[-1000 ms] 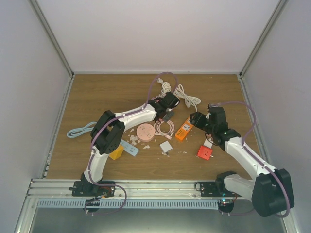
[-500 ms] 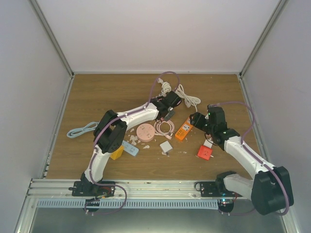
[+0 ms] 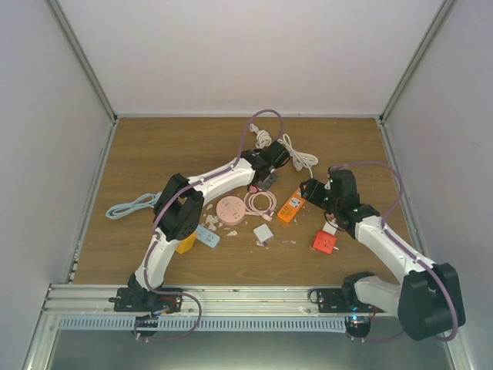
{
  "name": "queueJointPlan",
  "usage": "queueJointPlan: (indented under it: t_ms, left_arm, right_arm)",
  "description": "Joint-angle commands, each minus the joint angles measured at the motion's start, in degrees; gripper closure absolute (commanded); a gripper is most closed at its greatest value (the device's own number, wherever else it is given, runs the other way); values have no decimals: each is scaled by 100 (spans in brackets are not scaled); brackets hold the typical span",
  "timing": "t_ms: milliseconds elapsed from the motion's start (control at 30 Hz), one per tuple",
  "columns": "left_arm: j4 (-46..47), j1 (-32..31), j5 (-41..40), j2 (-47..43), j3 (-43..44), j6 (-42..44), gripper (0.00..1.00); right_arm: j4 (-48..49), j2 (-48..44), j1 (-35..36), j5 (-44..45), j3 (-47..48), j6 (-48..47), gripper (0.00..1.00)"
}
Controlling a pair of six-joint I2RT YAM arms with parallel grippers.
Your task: Insert the plug
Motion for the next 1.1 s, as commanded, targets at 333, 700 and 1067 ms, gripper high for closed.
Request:
queueJointPlan:
  t_ms: [333, 700, 1067]
  left_arm:
    - [-625, 40, -4, 324, 319, -89, 100]
    - [-106, 40, -581, 352, -44, 471, 100]
    - [24, 50, -87, 293, -114, 408, 100]
  right_arm:
    - [9, 107, -60, -1, -108, 30, 30]
    - [20, 141, -61, -9, -91, 15, 30]
    - [31, 198, -59, -38, -65, 38, 30]
